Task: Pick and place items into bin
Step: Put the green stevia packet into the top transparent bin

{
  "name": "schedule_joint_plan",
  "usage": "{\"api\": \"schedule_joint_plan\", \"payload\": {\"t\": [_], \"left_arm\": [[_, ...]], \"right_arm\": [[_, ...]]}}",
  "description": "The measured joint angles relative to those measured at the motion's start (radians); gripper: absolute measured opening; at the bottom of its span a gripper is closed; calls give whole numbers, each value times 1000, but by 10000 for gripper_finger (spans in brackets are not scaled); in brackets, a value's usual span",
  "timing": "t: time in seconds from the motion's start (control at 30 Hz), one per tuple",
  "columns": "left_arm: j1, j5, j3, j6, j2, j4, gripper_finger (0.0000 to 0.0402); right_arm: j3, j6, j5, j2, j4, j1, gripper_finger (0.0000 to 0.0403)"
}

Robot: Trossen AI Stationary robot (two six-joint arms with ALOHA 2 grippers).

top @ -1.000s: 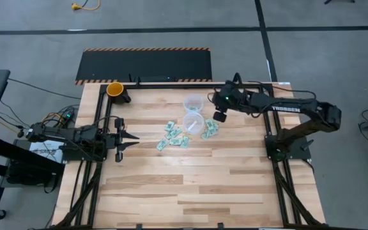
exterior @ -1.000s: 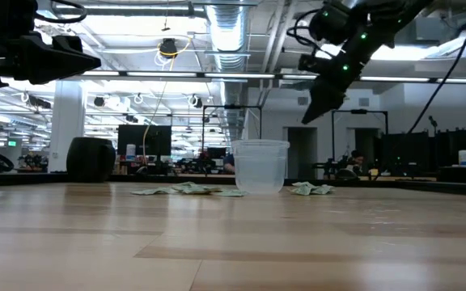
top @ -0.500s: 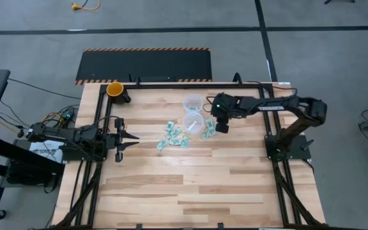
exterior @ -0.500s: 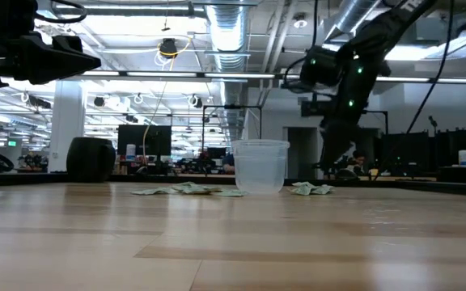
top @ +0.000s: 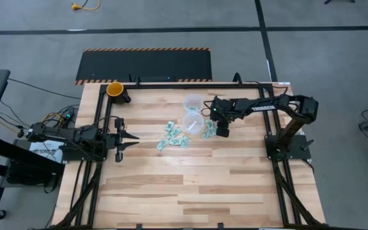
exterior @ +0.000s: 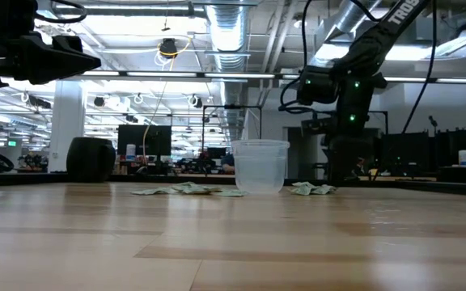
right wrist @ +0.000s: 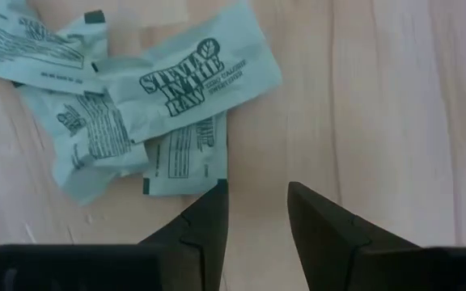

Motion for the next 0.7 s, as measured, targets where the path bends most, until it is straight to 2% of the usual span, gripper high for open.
{"api": "schedule_joint_plan", "payload": {"t": [0.23, 0.47, 0.7], "left_arm": [[0, 0, 0, 0, 0, 0, 62], [0, 0, 0, 0, 0, 0, 62], [0, 0, 0, 0, 0, 0, 62]], "right_arm": [[0, 0, -1, -3, -11, 0, 121], [0, 0, -75, -3, -14, 0, 121], [0, -11, -98, -3, -14, 0, 121]]}}
